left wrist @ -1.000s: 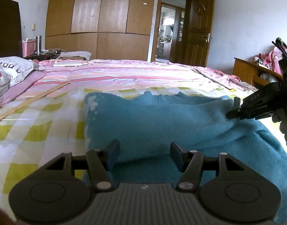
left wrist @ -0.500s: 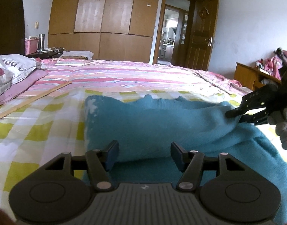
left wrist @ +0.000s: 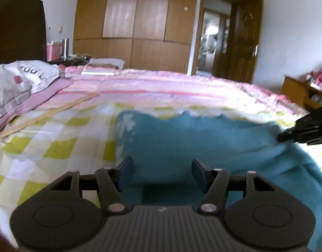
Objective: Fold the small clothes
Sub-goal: 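Carry the cuff with the right tool across the sweater body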
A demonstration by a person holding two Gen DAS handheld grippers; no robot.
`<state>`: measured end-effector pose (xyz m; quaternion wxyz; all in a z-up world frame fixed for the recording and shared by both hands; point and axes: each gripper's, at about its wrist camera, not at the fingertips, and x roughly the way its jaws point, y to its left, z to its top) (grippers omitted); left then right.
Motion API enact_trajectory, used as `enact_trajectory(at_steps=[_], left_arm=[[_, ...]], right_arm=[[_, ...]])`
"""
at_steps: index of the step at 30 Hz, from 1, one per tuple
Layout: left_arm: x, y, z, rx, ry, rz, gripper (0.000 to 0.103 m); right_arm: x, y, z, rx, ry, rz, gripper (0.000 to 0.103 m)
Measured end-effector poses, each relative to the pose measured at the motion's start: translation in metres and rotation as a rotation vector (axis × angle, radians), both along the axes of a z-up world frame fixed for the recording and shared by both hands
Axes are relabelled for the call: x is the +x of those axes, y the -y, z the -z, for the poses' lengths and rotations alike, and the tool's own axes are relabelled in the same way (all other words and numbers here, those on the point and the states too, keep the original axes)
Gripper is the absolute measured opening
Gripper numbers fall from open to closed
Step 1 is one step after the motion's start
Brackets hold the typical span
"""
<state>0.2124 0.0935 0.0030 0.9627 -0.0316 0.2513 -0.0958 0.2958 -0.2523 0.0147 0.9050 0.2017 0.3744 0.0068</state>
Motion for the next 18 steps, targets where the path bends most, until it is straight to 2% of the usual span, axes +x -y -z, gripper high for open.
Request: enact_trajectory(at_steps=[2,8,11,13,18], left_arm=[[0.002,0.001,0.003,0.024,-0.015,-0.004,0.066],[0.001,-0.002,0.004,0.029,-0.026,-0.016,0.068],[-0.006,-0.002,0.001,0.041,-0.025,-0.026,0.068],[-0.011,-0.002,-0.003,0.051,-0.024,-0.034,0.068],[-0.017,0.002,-0.007,0.066,-0.024,-0.034,0.068]], right_arm=[[0.000,-0.001,0.007,-0.019,-0.003,0.004,0.010],[0.001,-0.007,0.005,-0.073,-0.006,-0.010,0.010],[-0.005,-0.004,-0.002,-0.053,0.002,-0.011,0.020],[-0.013,-0.006,-0.009,-0.067,0.017,-0.017,0.023],[-0.030,-0.022,-0.020,-0.227,0.058,-0.046,0.024]])
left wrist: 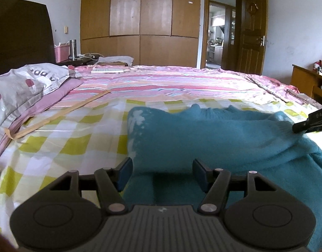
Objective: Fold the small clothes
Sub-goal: 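Carry the cuff with the right tool across the sweater body, then lower the sleeve onto the sweater body and open the right tool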
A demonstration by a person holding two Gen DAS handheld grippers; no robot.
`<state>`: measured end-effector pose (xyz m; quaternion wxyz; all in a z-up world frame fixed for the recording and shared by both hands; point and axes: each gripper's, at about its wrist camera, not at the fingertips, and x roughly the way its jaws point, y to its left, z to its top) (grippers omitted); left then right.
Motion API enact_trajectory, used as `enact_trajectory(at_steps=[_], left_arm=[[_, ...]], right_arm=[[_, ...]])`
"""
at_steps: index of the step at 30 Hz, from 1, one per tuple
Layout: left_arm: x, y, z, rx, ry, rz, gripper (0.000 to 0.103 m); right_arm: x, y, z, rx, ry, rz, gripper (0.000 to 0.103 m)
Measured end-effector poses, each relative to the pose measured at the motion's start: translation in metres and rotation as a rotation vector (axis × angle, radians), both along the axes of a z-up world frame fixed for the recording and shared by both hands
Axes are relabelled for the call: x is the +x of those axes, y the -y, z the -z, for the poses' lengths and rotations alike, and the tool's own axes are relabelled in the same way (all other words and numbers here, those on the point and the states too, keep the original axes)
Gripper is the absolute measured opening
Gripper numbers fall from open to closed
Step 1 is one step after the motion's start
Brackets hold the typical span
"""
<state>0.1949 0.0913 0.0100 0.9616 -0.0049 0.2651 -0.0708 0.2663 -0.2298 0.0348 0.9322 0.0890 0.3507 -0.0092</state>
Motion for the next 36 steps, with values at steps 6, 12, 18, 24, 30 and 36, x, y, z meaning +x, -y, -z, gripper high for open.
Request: enact_trajectory(at_steps=[6,12,18,24,30,36], left_arm=[[0.004,0.003,0.011,0.034,-0.075,-0.015,0.068],[-0.014,-0.005,0.009,-0.001,-0.102,-0.023,0.068],[-0.031,-0.005,0.012,0.019,-0.132,-0.019,0.068],[-0.051,-0.007,0.014,0.018,-0.162,0.008,0.068],[-0.068,-0.012,0.017,-0.001,-0.205,0.016,0.069],[-0.085,-0.006,0.017,0.049,-0.232,0.038,0.069]], right_arm=[[0.012,0.000,0.015,-0.073,-0.086,-0.015,0.024],[-0.007,-0.001,0.007,-0.042,-0.067,-0.033,0.024],[-0.032,0.001,0.010,-0.027,-0.077,-0.039,0.024],[-0.062,-0.001,0.009,-0.001,-0.090,-0.069,0.024],[-0.102,0.001,0.022,0.005,-0.142,-0.098,0.024],[-0.134,0.007,0.022,0.040,-0.151,-0.100,0.024]])
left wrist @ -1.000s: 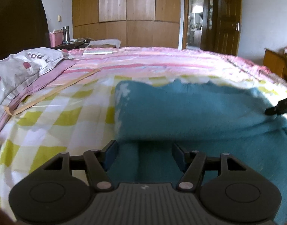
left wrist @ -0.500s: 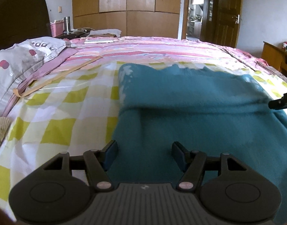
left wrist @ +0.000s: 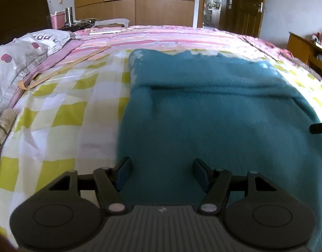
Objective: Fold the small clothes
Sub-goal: 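Lower the sleeve onto the sweater body and open the right tool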
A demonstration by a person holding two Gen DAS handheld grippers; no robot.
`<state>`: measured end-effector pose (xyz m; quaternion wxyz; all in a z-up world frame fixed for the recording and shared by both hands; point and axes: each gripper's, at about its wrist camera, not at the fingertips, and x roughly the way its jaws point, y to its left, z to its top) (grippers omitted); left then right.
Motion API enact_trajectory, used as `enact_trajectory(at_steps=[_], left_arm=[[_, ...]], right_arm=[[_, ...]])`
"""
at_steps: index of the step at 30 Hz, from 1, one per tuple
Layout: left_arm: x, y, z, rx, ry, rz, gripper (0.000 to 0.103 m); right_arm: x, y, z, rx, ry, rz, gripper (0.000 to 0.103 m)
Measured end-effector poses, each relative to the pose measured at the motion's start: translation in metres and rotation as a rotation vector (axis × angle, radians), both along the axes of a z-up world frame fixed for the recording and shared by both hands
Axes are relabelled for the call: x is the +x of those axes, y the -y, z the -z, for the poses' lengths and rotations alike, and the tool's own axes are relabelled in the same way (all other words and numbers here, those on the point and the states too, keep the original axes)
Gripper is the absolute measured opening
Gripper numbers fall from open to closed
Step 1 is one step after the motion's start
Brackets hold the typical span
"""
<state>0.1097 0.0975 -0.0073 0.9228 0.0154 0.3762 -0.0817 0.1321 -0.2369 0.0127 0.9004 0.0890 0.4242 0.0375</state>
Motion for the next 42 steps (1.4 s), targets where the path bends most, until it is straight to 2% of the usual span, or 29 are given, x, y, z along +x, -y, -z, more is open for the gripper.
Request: enact_trajectory(at_steps=[14,27,42], left_arm=[[-0.036,0.003,-0.005,0.027,-0.070,0.038,0.069],[-0.060,0.003,-0.009,0.037,-0.110,0.048,0.070],[-0.087,0.004,-0.017,0.061,-0.235,0.080,0.070]], right_arm=[[-0.053,0.006,0.003,0.024,-0.031,-0.021,0.024],[-0.083,0.015,0.001,0.040,-0.034,-0.015,0.025],[-0.118,0.023,-0.002,0.033,-0.048,-0.028,0.025]])
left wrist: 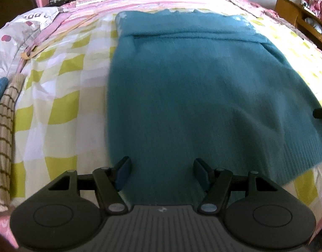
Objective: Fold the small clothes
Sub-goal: 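Lower the sleeve onto the sweater body and open the right tool, then grasp the sweater hem with the right tool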
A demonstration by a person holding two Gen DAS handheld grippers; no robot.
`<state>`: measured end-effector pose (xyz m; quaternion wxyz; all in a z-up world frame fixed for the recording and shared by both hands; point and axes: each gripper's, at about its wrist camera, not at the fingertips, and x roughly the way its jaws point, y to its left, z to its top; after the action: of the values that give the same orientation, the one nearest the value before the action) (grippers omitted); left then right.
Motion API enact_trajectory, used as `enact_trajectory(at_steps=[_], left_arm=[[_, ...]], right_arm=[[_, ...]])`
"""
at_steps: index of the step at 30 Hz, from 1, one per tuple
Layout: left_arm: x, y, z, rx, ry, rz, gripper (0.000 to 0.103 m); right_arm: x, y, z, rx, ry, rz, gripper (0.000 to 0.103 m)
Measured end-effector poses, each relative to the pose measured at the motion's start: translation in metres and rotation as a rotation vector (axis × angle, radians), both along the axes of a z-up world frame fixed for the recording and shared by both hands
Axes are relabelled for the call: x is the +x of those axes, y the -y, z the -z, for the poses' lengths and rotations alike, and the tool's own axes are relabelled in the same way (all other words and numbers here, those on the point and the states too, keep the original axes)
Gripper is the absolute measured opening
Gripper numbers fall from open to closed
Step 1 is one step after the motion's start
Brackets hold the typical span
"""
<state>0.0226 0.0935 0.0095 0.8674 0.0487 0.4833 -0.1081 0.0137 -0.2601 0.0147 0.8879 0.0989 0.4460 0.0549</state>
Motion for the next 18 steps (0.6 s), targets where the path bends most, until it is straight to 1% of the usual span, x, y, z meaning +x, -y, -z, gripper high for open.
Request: enact_trajectory(at_steps=[8,11,13,18], left_arm=[[-0.013,-0.009,-0.005,-0.020,-0.047,-0.022,0.070],[-0.016,-0.013,-0.004,-0.015,-0.060,-0.049,0.070],[-0.017,-0.017,-0.002,-0.015,-0.076,-0.067,0.070],[-0.018,-0.017,0.001,-0.007,-0.103,-0.080,0.070]], right_arm=[[-0.015,0.008,-0.005,0.030,-0.003,0.007,0.025],[-0.020,0.009,-0.007,0.040,-0.001,0.008,0.026],[-0.023,0.009,-0.007,0.043,0.001,0.004,0.028],[-0.027,0.008,-0.006,0.047,0.000,-0.007,0.029]])
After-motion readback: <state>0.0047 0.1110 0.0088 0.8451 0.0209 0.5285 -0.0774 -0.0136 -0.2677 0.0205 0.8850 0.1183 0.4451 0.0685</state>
